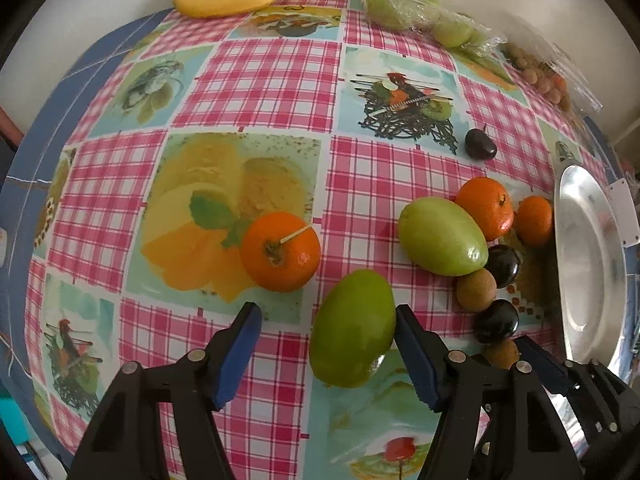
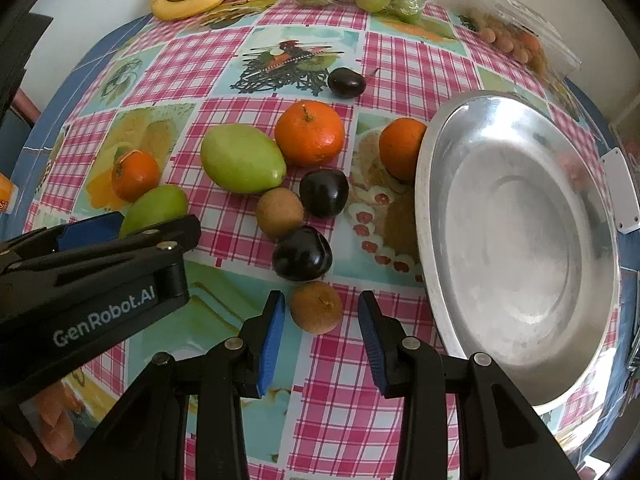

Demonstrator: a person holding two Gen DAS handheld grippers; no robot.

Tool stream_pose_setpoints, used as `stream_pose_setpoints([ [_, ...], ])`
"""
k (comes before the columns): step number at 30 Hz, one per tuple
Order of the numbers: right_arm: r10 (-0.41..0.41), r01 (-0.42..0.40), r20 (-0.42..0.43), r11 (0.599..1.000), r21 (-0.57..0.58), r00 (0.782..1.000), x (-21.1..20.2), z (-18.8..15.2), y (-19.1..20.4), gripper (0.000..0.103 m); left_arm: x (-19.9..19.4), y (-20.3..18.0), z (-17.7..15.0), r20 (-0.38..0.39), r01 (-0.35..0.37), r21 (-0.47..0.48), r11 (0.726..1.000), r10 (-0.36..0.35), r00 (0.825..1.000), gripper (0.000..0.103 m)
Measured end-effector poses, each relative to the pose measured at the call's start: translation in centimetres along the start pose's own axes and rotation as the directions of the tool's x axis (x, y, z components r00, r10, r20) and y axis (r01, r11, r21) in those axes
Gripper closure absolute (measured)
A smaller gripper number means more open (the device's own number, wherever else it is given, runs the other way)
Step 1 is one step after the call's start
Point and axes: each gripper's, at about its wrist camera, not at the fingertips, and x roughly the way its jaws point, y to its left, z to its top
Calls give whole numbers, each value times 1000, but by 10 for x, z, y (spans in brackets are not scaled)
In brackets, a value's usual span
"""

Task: Organize fruits
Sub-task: 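Close the right tool on the kiwi while the left tool grasps the green mango, then carry the kiwi into the steel bowl with the right tool while the left drops the mango there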

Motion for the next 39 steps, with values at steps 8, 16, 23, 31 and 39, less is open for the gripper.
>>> stream_pose_setpoints([
  [8, -2, 2, 11, 1000, 0, 1000, -3, -3, -4, 77, 8, -4, 1, 14, -35, 43, 998, 35, 999, 32],
  [16, 6, -6, 10, 1000, 16, 1000, 0, 1, -12, 77, -3, -6, -3, 18, 16, 43, 999, -17, 1000, 60],
  [23, 5, -5, 10, 1000, 15, 1000, 0, 2, -14, 77, -7, -5, -3, 10, 35, 34, 999, -36, 999, 63],
  [31, 15, -15, 6, 1000, 18, 1000, -1, 1, -13, 77, -8, -2, -3, 5, 43, 19, 999, -43, 999, 63],
  [39, 57, -60, 74, 997, 42, 996, -26, 4, -19, 77, -42, 8, -3, 85, 74, 3, 997, -74, 994, 63],
])
